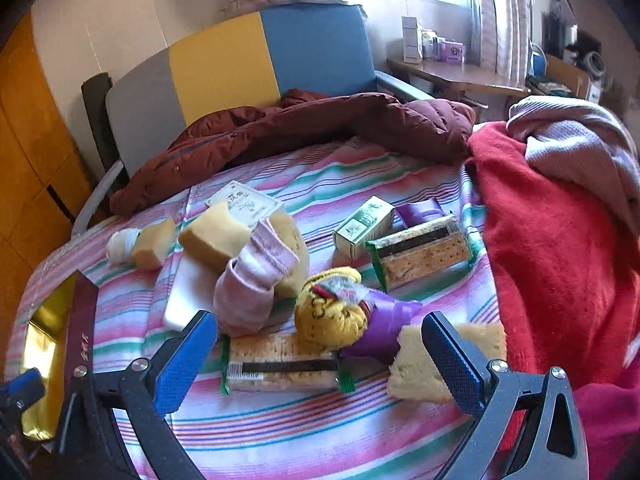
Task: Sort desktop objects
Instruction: 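Reach the right gripper toward the yellow sponge among the pile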
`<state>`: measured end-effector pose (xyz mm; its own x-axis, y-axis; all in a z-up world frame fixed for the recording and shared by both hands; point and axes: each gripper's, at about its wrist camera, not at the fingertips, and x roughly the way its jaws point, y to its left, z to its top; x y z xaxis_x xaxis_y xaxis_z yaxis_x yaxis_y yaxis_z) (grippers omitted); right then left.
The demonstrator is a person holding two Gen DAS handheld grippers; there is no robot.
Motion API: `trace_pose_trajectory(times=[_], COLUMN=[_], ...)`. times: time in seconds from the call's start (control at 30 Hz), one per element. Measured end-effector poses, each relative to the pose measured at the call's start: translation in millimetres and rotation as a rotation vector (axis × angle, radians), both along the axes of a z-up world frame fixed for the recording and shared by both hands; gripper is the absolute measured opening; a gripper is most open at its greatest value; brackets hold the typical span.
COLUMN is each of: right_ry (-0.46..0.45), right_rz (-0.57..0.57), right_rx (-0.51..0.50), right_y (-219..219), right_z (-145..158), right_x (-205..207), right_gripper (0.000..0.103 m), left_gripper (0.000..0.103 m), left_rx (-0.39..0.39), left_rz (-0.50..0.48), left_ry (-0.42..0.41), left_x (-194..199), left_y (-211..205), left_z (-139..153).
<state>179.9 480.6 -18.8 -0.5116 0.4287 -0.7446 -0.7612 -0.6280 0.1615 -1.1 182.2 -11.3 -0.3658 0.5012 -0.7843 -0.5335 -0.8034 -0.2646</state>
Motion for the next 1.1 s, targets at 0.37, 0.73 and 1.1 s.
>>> trace_pose_trajectory(times=[0.37,0.73,1.1], right_ry=[0.072,-0.037,-0.058], right_rz=[0.235,0.465,0.514], right_rx=[0.066,0.125,0.121], right_y=[1.1,7.1,31.9], right_z=[20.7,-7.6,-33.1], right_x=[-60.9,-132.6,-156.8], right_gripper=[0.103,0.1,0.089], left_gripper=[0.067,0.079,0.078], left_rx=[-0.042,-0.014,0.006], left_rz=[-0.089,-0.168,-0.143], left_ry=[-0.009,-0.057,-0.125], left_x=[-10.2,-30.7,-50.8], left_y=[61.6,92.1,120.0], left_z=[-13.9,-36.4,-48.7])
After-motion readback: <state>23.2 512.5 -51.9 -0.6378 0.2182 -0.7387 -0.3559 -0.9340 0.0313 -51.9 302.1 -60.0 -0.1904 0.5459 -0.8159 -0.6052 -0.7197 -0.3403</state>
